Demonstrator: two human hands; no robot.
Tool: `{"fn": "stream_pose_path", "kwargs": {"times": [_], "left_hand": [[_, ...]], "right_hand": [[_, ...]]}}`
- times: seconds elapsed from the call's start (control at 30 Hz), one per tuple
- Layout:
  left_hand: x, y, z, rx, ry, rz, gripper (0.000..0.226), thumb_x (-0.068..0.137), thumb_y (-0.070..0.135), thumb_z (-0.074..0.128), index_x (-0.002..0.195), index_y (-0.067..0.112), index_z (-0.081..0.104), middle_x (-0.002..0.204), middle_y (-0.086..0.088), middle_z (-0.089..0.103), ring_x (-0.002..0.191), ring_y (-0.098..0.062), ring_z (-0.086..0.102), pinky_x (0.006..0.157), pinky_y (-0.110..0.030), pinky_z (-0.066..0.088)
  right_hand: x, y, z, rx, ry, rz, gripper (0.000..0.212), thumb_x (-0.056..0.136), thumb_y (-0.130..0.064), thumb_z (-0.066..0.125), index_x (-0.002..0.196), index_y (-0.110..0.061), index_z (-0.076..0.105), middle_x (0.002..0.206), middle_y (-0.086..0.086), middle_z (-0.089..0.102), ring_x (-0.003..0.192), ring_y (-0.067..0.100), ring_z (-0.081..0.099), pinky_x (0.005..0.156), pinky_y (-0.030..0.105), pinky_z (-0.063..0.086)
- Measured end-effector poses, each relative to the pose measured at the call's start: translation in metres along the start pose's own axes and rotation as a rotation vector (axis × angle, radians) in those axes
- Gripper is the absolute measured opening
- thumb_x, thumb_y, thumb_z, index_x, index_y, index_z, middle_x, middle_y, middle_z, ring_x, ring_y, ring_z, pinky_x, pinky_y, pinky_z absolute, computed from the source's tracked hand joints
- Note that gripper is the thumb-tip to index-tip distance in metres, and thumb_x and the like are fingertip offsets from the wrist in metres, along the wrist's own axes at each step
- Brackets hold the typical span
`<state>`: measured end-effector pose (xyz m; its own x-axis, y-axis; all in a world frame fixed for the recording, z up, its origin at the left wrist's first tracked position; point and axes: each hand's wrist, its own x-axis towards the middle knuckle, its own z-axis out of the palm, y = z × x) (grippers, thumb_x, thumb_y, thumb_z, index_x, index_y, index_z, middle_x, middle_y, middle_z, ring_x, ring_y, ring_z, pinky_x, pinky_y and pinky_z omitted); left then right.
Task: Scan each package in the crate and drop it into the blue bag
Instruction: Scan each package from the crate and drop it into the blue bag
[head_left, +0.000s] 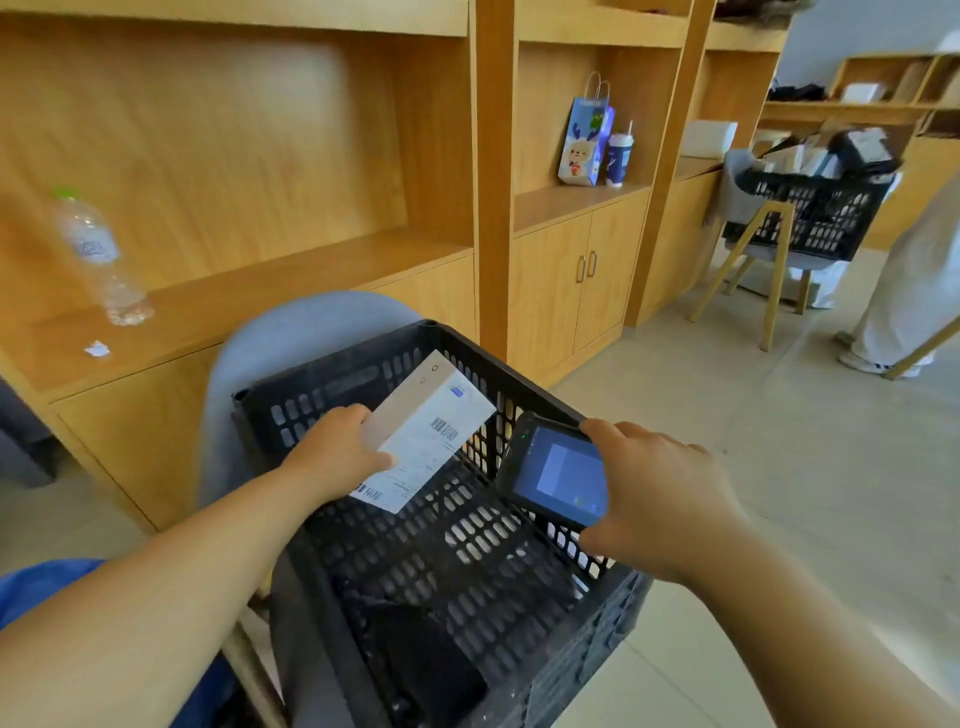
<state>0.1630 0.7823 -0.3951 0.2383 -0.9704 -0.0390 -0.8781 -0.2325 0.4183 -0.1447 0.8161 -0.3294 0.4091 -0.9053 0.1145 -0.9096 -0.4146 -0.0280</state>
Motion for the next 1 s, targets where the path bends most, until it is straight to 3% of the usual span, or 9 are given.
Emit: {"fn": "stream_pose_path", "kwargs": {"times": [0.1,0.2,0.37,0.73,0.9,1.0], "left_hand": [[-0.025,-0.001,-0.018,-0.169,0.152,-0.015,0.043,0.076,0.035,0.076,0.108,0.017,0.053,0.101,0.003,0.056,0.079,-0.009,0.051,0.054,-0.022,0.035],[-0.053,0.003,-0.032,-0.304,0.266,-0.04,0.043,0.075,0.034,0.078,0.107,0.021,0.053,0.092,0.012,0.054,0.073,0.002,0.049,0.052,-0.016,0.032],[-0.094,0.011,-0.043,-0.4,0.334,-0.035,0.049,0.075,0.036,0.078,0.113,0.017,0.054,0.104,0.005,0.056,0.09,-0.015,0.057,0.058,-0.02,0.041],[-0.141,0.012,-0.051,-0.515,0.407,-0.072,0.045,0.076,0.03,0.079,0.11,0.016,0.053,0.103,0.004,0.058,0.088,-0.016,0.059,0.055,-0.019,0.041],[-0.151,0.007,-0.054,-0.527,0.437,-0.08,0.039,0.076,0.029,0.079,0.101,0.021,0.051,0.098,0.004,0.059,0.086,-0.018,0.062,0.069,-0.035,0.053],[-0.158,0.002,-0.055,-0.549,0.447,-0.083,0.037,0.077,0.03,0.078,0.101,0.024,0.05,0.094,0.009,0.057,0.084,-0.015,0.061,0.068,-0.034,0.054]], "right_hand": [[-0.015,-0.009,-0.01,0.049,0.026,0.004,0.072,0.061,-0.046,0.066,0.124,-0.027,0.036,0.084,-0.01,0.047,0.071,0.015,0.048,0.058,0.029,0.034],[-0.027,-0.019,-0.021,0.079,0.075,0.014,0.071,0.06,-0.048,0.066,0.122,-0.028,0.038,0.087,-0.009,0.049,0.073,0.016,0.05,0.059,0.029,0.036],[-0.045,-0.034,-0.036,0.124,0.12,0.012,0.067,0.059,-0.047,0.068,0.116,-0.029,0.038,0.08,-0.011,0.045,0.07,0.015,0.048,0.053,0.027,0.03],[-0.072,-0.046,-0.049,0.188,0.094,0.01,0.065,0.058,-0.052,0.071,0.11,-0.029,0.039,0.08,-0.012,0.042,0.072,0.016,0.049,0.05,0.026,0.033],[-0.078,-0.049,-0.051,0.181,0.11,0.012,0.069,0.059,-0.052,0.07,0.115,-0.028,0.039,0.084,-0.01,0.045,0.074,0.017,0.05,0.05,0.026,0.033],[-0.08,-0.052,-0.051,0.2,0.127,-0.011,0.073,0.059,-0.052,0.069,0.12,-0.027,0.038,0.088,-0.01,0.045,0.076,0.016,0.049,0.05,0.026,0.033]]}}
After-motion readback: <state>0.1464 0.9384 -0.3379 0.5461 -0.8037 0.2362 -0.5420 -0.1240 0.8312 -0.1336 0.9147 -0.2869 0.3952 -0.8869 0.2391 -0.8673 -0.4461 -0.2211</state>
